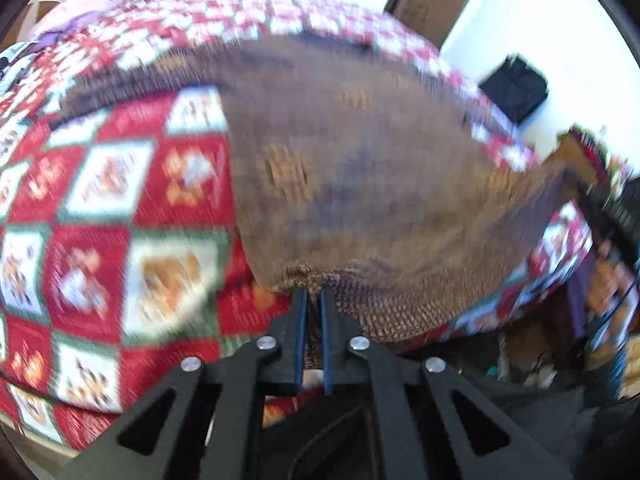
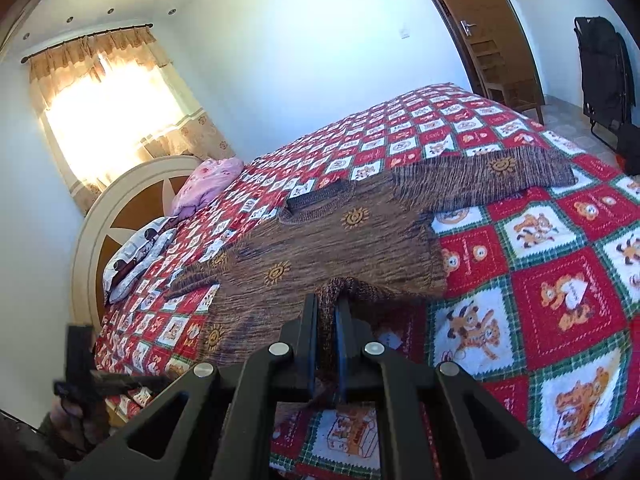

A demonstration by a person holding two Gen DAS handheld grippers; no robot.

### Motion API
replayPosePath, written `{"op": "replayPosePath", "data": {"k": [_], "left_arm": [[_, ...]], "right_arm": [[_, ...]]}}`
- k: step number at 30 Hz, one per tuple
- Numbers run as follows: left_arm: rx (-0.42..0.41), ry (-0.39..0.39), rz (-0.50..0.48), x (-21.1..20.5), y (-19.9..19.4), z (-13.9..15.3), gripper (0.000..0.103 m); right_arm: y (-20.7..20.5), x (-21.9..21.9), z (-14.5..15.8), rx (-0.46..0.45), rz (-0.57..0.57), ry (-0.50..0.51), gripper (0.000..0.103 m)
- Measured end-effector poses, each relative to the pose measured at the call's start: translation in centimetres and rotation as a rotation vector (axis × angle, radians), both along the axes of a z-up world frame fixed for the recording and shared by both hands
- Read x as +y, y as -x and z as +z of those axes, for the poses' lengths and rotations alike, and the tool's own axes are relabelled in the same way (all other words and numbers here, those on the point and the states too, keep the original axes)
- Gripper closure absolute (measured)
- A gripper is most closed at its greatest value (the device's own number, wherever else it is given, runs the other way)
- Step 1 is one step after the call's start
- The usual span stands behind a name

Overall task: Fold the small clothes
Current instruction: 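Lift the held hem with both tools and fold it toward the collar, then open both tools to release the folded hem onto the sweater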

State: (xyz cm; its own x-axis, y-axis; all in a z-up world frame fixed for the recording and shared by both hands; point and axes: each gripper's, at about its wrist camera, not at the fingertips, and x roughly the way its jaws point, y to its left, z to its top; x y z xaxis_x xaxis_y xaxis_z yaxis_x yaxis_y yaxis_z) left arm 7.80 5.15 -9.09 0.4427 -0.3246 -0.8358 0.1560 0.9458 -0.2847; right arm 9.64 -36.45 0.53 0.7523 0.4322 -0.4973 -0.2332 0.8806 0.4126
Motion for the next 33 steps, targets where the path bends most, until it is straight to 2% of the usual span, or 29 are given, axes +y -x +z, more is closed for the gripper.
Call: {"op": "replayPosePath", "data": {"k": [4, 9, 14, 18, 19, 21, 22, 24, 25, 26, 27, 28, 31, 33], "left_arm": [[-0.071, 0.068, 0.015, 0.9, -1.6, 2.0, 0.096], [-0.051, 0.077, -0.007, 1.0, -0.9, 1.0, 0.096], [0.058, 0.061, -0.049, 1.4, 0.9, -2.0, 0.096], [0.204, -0.040, -0.092, 1.6, 1.6, -4.9, 0.096], [0.228, -0.048, -0.101, 1.7, 1.6, -5.2, 0.096], [0.251, -0.055, -0.127, 2.1, 1.7, -5.1, 0.095], [0.238, -0.065, -0.128, 2.6, 1.8, -4.6, 0.095], [0.195, -0.062, -0.104, 4.0, 1.5, -3.1, 0.087], [0.166, -0.053, -0.067, 5.0, 1.0, -2.2, 0.077], [0.138, -0.047, -0.026, 6.0, 0.2, -1.4, 0.062], [0.107, -0.047, 0.016, 6.8, -0.5, -0.7, 0.054], [0.072, -0.052, 0.061, 7.4, -1.4, 0.1, 0.044], [0.007, -0.074, 0.131, 8.1, -4.2, 1.0, 0.039], [-0.017, -0.063, 0.161, 7.9, -5.8, 0.9, 0.038]], "right_arm": [[-0.6, 0.3, 0.4, -0.006, -0.003, 0.005, 0.096], [0.1, 0.3, -0.2, 0.024, 0.009, 0.019, 0.096], [1.5, -1.0, -2.0, 0.130, 0.016, 0.069, 0.095], [0.6, -3.1, -4.3, 0.279, -0.024, 0.116, 0.093], [0.3, -3.7, -4.6, 0.306, -0.046, 0.119, 0.089], [-1.0, -5.6, -4.7, 0.329, -0.114, 0.140, 0.047], [-1.9, -7.1, -4.3, 0.313, -0.161, 0.149, 0.019], [-3.5, -9.8, -3.3, 0.267, -0.236, 0.126, 0.018], [-4.6, -11.0, -3.0, 0.253, -0.255, 0.115, 0.018], [-6.4, -12.5, -2.6, 0.247, -0.292, 0.104, 0.019], [-8.0, -13.8, -2.5, 0.248, -0.335, 0.093, 0.020], [-9.7, -15.4, -2.3, 0.251, -0.379, 0.074, 0.026], [-15.1, -19.3, -2.8, 0.286, -0.492, 0.048, 0.037], [-17.8, -21.4, -3.3, 0.314, -0.557, 0.058, 0.037]]}}
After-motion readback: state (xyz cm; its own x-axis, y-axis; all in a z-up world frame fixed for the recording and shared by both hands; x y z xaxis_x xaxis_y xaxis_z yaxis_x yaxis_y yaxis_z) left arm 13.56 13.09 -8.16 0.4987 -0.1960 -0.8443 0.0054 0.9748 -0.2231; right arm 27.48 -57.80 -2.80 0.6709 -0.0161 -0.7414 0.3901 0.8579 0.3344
